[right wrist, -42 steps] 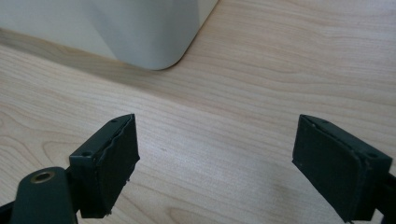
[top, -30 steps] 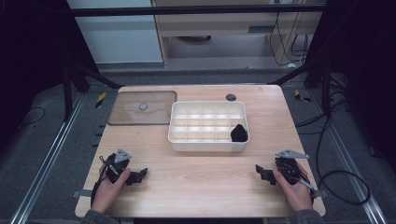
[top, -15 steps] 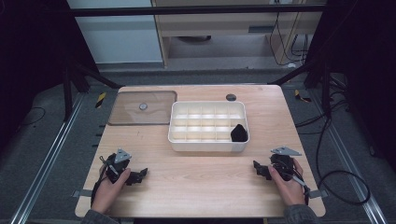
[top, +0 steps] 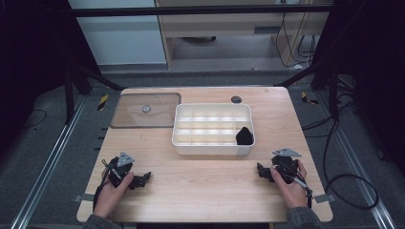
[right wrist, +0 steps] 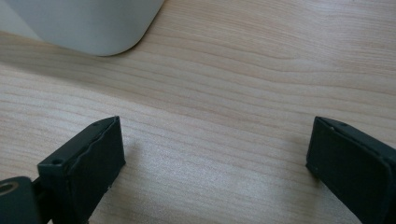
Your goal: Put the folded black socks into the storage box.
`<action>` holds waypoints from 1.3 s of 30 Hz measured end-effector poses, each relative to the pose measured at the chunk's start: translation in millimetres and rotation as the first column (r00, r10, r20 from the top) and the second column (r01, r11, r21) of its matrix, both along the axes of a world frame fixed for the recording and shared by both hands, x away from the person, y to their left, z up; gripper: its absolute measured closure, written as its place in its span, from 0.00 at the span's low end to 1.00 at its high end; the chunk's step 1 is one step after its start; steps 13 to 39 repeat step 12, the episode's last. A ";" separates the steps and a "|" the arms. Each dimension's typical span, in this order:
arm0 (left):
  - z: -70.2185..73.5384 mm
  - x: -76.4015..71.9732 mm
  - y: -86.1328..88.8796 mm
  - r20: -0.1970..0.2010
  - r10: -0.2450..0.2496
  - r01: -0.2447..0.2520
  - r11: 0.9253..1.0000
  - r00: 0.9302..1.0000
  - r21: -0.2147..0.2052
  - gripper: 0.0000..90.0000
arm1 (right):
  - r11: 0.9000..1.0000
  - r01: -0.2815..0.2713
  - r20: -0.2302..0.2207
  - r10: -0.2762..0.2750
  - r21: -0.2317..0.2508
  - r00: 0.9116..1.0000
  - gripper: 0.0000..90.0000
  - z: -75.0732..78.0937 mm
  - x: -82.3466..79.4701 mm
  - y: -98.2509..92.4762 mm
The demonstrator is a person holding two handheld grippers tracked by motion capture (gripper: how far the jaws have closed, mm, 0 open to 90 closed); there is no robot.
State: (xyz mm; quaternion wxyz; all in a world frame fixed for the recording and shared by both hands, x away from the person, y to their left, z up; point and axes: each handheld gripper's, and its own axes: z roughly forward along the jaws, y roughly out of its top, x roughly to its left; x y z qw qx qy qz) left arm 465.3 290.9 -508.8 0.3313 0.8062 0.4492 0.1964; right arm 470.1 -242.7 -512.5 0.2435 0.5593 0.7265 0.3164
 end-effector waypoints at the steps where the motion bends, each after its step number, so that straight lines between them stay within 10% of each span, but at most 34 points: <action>1: 0.0 0.0 0.0 0.000 0.000 0.000 1.000 1.000 0.001 0.00 | 1.000 0.000 0.000 0.000 -0.003 1.000 0.04 -0.1 0.1 0.1; 39: 0.3 2.5 -1.2 -0.002 0.003 -0.003 1.000 1.000 0.005 0.00 | 0.999 0.043 0.002 -0.043 -0.006 0.999 0.04 -0.3 -4.5 4.3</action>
